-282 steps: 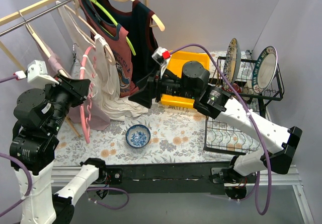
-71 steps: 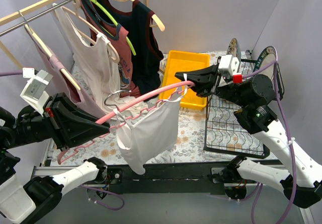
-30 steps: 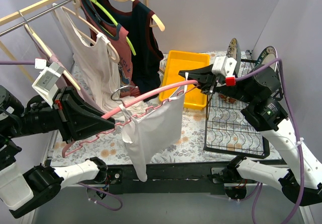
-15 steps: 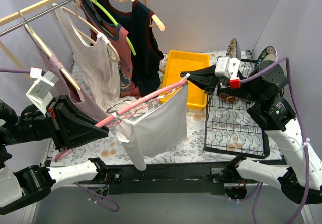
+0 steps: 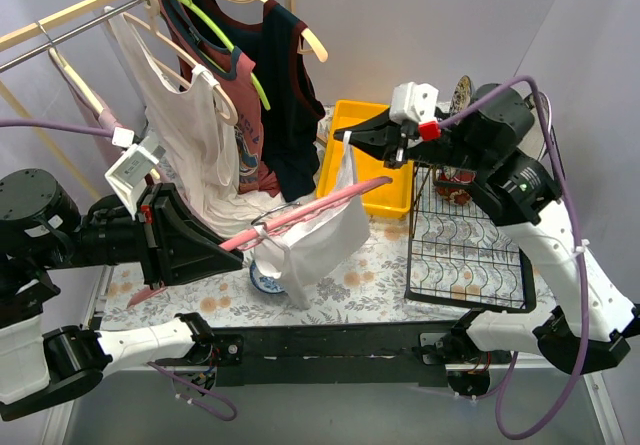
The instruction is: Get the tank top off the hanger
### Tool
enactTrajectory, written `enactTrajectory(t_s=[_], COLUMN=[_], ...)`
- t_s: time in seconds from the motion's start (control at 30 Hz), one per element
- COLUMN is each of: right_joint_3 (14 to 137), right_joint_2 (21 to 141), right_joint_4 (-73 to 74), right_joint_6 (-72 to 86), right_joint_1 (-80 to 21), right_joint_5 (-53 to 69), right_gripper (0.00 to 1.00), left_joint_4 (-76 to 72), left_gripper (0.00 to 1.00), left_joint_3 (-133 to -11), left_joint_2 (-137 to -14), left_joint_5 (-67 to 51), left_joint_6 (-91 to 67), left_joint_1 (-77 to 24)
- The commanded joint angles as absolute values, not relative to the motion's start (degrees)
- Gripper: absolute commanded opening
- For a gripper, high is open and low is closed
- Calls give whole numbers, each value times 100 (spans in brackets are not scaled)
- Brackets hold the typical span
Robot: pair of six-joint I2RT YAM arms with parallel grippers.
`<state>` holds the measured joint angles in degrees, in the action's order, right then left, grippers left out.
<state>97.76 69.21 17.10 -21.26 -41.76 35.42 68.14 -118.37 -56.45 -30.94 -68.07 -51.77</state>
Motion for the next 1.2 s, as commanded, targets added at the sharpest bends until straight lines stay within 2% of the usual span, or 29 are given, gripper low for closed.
enactTrajectory(t_s=[0.0,0.13,0.3,0.53,0.7,0.8,0.9,0.93,1.07,1.1,1.13,1.17], right_joint_3=[9897,9493,8905,7781,6637,6635,7161,7320,7506,7541,7593,7655], right_joint_2=[6987,6926,6838,6311,5714,5625,5783,5844,5880,5897,5924,5976], right_joint_4=[1820,1644,1170,-200,-1876,-1768,-1346,-1014,-1282,-1370,-1380,-1319], right_joint_6=[-2223,-2215,-1531,-230,1157,1283,1248,1222,1599,1669,1705,1696], right_joint_1=[-4175,-4140,-3929,-3797,-3797,-3797,-3797,-3797,-3814,-3823,-3832,-3849], right_joint_5=[3578,2999,2830,3032,3681,3700,3805,3884,4042,4086,4104,4035], right_gripper=[1,1,1,1,1,5,24,42,48,56,73,76], left_joint_4=[6363,6171,5775,4651,4079,3894,3815,3762,3411,3323,3183,3129], left_gripper=[0,0,0,0,0,0,0,0,0,0,0,0], left_joint_3=[-11848,-11935,-12050,-11602,-11268,-11171,-11049,-11004,-10548,-10451,-10285,-10222], left_joint_2=[-5608,-5520,-5283,-5010,-5010,-5124,-5247,-5264,-5203,-5168,-5168,-5177], left_joint_5=[-3296,-3165,-2383,-1530,-1143,-1081,-1055,-1037,-932,-940,-1001,-1063], left_joint_6=[-6697,-6662,-6671,-6566,-6425,-6328,-6337,-6337,-6363,-6372,-6381,-6381], left_joint_1=[-5203,-5203,-5194,-5203,-5194,-5203,-5203,-5203,-5203,-5203,-5203,-5194])
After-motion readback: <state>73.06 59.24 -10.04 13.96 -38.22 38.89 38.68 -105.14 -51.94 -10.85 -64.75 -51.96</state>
